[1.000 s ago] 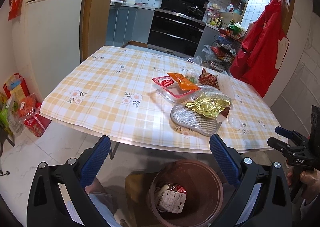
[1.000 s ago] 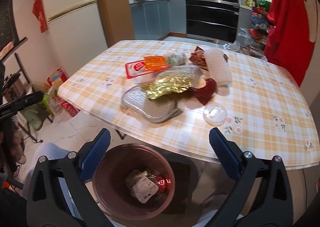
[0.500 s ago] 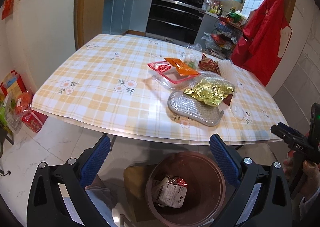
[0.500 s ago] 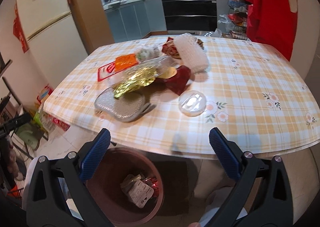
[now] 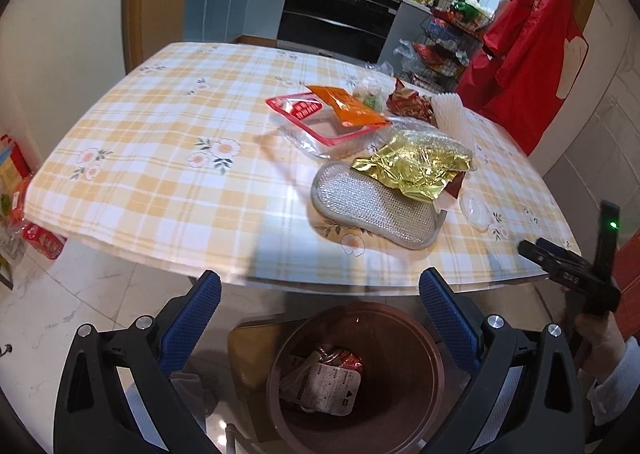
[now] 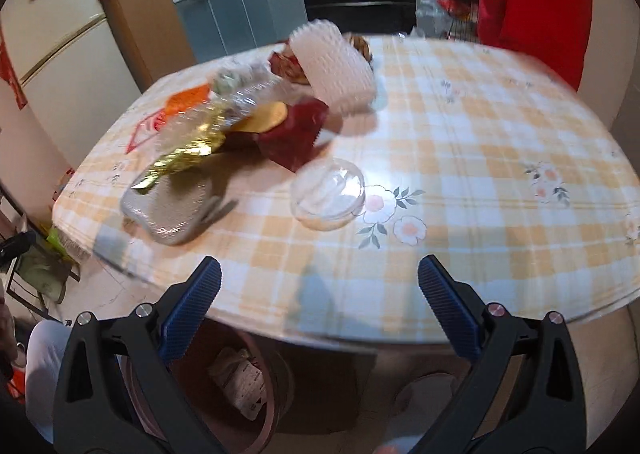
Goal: Collect trash
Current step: 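Move both tools back toward the remaining trash on the table, then grasp the clear plastic lid with the right tool while the left tool grasps the grey mesh pad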
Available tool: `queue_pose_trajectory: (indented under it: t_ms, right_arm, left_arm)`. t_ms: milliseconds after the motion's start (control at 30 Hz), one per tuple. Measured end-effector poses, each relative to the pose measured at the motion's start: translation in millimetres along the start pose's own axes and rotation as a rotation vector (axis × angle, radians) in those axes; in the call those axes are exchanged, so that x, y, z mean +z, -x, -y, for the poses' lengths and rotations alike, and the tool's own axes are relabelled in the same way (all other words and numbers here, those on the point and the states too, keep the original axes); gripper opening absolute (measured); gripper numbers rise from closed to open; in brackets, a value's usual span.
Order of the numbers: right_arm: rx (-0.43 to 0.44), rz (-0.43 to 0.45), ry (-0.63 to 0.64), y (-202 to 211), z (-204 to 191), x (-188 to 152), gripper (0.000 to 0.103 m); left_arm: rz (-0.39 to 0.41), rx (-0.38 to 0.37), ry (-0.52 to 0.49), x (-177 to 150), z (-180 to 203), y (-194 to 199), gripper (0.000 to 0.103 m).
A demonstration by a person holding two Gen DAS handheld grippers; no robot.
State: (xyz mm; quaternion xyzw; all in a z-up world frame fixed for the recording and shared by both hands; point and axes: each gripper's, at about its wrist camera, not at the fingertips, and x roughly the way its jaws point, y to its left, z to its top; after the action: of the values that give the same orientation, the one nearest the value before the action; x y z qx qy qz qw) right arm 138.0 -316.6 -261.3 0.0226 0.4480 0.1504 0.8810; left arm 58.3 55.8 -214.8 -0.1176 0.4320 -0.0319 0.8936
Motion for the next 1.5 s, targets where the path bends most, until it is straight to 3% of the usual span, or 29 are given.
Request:
queue_pose_trajectory:
  t_ms: [267, 533, 600, 700, 733, 967, 1233, 1267, 1333, 1400, 1500]
  right_arm:
    - [-0.041, -0.065, 0.037, -66, 8, 27, 0.097]
    - [-0.097, -0.077, 0.074, -95, 5, 42, 0.097]
    - [-0.111, -0.072, 0.076, -97, 5, 43, 0.095]
    - [-0.119, -0.051, 0.086, -94, 5, 43, 0.077]
    - [-0.113, -0.046, 0.087, -92, 5, 43, 0.066]
    - [-0.065, -0.045, 0.049, -80, 8, 37, 0.066]
    - [-0.027, -0.015, -0.043, -58, 10, 20, 0.066]
    - [-0.024, -0.015, -0.046, -56, 10, 19, 0.066]
    - [-0.021, -0.016, -0.049, -52, 10, 16, 0.066]
    - [-0.018, -0.013, -0.052, -48, 10, 16, 0.066]
    - [-0.012, 0.001, -0.055, -39, 9, 16, 0.066]
  left_arm:
    - [-0.038, -0.043, 0.015, 23, 5, -46, 0.093]
    - [-0.075, -0.064, 0.027, 37, 8, -89, 0.088]
    - [-0.084, -0.065, 0.030, 39, 7, -96, 0.086]
    - [-0.093, -0.075, 0.043, 44, 3, -106, 0.083]
    - [-0.096, -0.079, 0.046, 46, 2, -110, 0.082]
    - [-0.122, -0.102, 0.085, 55, -2, -133, 0.068]
    - [-0.136, -0.117, 0.156, 55, 3, -143, 0.066]
    - [-0.136, -0.106, 0.161, 55, 4, -144, 0.062]
    - [-0.137, -0.059, 0.154, 55, 5, -144, 0.040]
    - [-0.137, -0.083, 0.179, 54, 1, -142, 0.030]
    - [-0.118, -0.086, 0.173, 54, 1, -130, 0.022]
